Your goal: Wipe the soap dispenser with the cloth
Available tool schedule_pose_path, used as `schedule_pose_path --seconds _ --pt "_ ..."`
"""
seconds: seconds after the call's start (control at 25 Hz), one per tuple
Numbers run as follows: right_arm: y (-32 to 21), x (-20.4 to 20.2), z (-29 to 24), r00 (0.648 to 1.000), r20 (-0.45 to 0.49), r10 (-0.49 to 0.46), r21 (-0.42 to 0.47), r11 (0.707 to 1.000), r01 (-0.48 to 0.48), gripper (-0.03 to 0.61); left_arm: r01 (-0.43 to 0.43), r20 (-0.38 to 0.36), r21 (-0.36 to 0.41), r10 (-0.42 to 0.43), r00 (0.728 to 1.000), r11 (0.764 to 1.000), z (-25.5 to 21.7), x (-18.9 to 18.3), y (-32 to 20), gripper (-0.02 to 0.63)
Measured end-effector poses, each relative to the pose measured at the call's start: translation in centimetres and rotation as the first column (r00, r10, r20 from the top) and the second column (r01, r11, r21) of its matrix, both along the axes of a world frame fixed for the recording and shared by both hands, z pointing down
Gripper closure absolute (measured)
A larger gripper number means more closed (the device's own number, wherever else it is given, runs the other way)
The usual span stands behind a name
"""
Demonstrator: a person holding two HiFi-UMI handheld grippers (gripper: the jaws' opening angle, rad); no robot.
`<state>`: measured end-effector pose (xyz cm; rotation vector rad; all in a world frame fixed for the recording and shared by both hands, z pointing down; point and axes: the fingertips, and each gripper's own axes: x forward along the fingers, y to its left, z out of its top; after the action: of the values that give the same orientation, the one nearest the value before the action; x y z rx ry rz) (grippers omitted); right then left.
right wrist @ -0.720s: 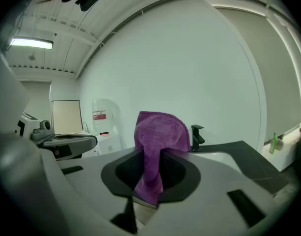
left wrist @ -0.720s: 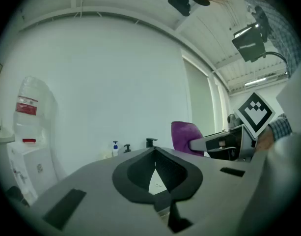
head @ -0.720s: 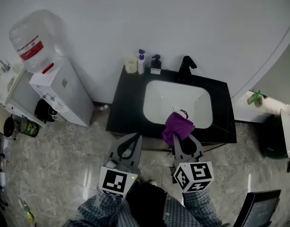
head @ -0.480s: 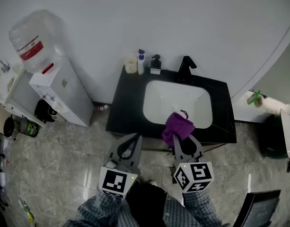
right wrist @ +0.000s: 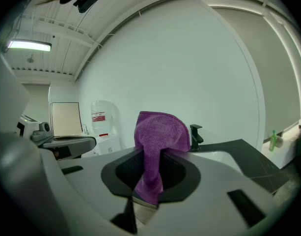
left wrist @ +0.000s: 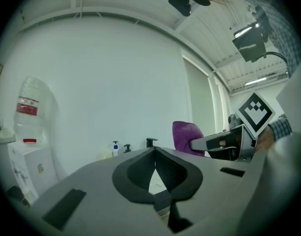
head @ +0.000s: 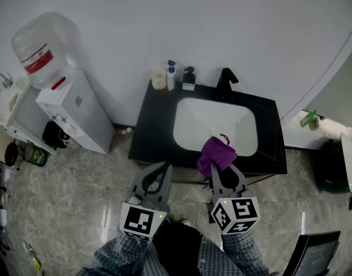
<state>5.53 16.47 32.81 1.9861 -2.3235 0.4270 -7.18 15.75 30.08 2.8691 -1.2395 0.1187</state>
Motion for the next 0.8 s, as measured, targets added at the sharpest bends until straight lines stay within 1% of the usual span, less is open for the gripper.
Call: schedule_pose_path --seconds 0.24,0.4,0.6,0.8 --pt "0.4 0.7 -0.3 1.000 0.012 -0.001 0.007 1.000 0.001 0.503 0.008 0.005 0.011 -0.008 1.000 1.000 -0.4 0.5 0.5 0.612" --pt "0.8 1.3 -0.5 1.000 0.022 -0.009 0.015 1.000 0.009 0.503 0.020 0.037 -0.001 -0.020 0.999 1.000 -0.3 0.8 1.3 0.612" --pt "1.3 2.2 -0.7 0.999 0.026 -0.027 0.021 0.999 0.026 0.504 0.044 0.021 0.023 -0.044 0.999 0.999 -1.0 1.7 2.2 0.612" --pt "2.5 3.3 -0.5 0.999 0.028 -0.040 0.022 0.999 0.040 0.503 0.064 0.035 0.010 -0.064 0.997 0.998 -0.5 2.6 3.5 0.612"
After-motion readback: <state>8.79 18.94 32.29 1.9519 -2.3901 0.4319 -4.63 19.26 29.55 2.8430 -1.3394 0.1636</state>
